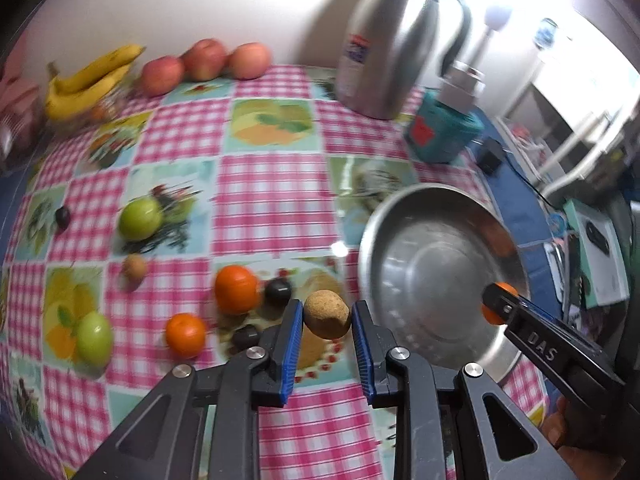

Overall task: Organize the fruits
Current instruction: 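Carry the orange and kiwi over the steel bowl and open both grippers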

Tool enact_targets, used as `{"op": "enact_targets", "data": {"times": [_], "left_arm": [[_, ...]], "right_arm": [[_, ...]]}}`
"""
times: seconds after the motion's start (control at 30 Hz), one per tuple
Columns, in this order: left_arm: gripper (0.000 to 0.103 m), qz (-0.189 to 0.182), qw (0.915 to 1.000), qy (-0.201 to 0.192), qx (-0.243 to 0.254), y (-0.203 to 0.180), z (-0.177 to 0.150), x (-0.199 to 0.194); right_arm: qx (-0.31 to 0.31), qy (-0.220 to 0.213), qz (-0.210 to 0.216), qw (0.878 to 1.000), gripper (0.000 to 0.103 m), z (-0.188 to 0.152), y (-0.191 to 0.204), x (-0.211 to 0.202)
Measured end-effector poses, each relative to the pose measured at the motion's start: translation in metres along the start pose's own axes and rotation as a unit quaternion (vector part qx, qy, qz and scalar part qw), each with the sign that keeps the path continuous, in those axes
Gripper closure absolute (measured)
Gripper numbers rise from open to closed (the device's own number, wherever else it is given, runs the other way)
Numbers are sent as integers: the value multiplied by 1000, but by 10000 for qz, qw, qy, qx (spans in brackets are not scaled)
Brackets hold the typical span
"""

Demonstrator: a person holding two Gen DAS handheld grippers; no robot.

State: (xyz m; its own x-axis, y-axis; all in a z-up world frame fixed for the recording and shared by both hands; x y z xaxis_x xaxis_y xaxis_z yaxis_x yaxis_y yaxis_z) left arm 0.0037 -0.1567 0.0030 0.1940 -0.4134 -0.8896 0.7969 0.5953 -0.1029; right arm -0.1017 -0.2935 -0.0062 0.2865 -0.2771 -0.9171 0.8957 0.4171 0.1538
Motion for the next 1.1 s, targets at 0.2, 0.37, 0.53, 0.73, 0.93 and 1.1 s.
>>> {"op": "enact_targets", "data": {"times": [0.2,0.37,0.53,0.73,0.93,1.1], "left_arm": [[76,-62,9985,-193,516,-34,8,5],[76,-64,9964,-205,814,-47,11,18],[76,-152,9955,-133,928,-54,13,36],[76,-116,9943,-56,1060,-63,15,48],[76,-112,9936,7,1120,-65,13,51],[76,-123,9934,47,1135,-65,11,51]], "right_arm": [[112,-94,-60,9999,65,6,-10,-6],[152,-101,-78,9998,65,7,-14,-5],[244,15,-135,9996,65,7,-18,4],[318,96,-225,9992,65,7,-21,9],[296,136,-249,9992,65,7,-18,11],[277,205,-266,9991,65,7,-18,14]]}}
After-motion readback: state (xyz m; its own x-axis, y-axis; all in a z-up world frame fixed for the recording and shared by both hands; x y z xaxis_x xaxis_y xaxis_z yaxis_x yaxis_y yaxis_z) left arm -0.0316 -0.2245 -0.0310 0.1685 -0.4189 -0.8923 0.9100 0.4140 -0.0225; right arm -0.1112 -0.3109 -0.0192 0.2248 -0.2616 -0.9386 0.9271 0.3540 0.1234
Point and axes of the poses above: each gripper's, at about its wrist camera, not at the fingertips, and x roughly the way its jaws point, y to its left, z to its top, the point moved 1 cm from there along x, roughly the way its jaws point, and after that the axes turned 14 degrees about x, right-handed, at the moved point
